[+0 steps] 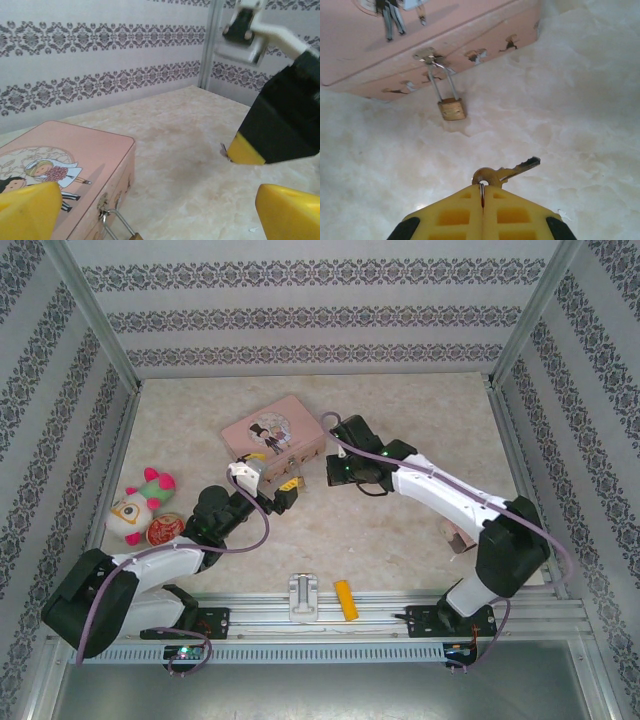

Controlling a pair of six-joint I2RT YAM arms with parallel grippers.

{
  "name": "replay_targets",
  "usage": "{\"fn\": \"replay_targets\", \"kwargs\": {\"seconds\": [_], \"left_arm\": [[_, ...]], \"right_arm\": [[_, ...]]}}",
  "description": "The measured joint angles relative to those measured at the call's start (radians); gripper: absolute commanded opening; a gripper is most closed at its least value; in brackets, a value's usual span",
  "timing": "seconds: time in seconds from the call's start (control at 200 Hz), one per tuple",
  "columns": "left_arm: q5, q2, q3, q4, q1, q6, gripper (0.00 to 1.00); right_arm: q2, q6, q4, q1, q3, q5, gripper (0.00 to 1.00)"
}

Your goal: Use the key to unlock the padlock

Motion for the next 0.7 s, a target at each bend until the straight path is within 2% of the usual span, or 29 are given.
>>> {"fn": "replay_targets", "kwargs": {"seconds": [0.28, 0.47, 0.7], "left_arm": [[0.105, 0.026, 0.001, 0.064, 0.000, 0.009, 1.00], [0.234, 0.048, 0.033, 0.068, 0.000, 0.019, 0.94], [0.329, 0.088, 0.051, 0.120, 0.000, 0.076, 0.87]], "right_arm": [[-0.133, 0.004, -0.003, 0.000, -0.007, -0.082, 0.00], [-0.172, 0.011, 0.003, 0.000, -0.007, -0.174, 0.00], [-0.197, 0.007, 0.000, -0.001, -0.007, -0.330, 0.00]]}}
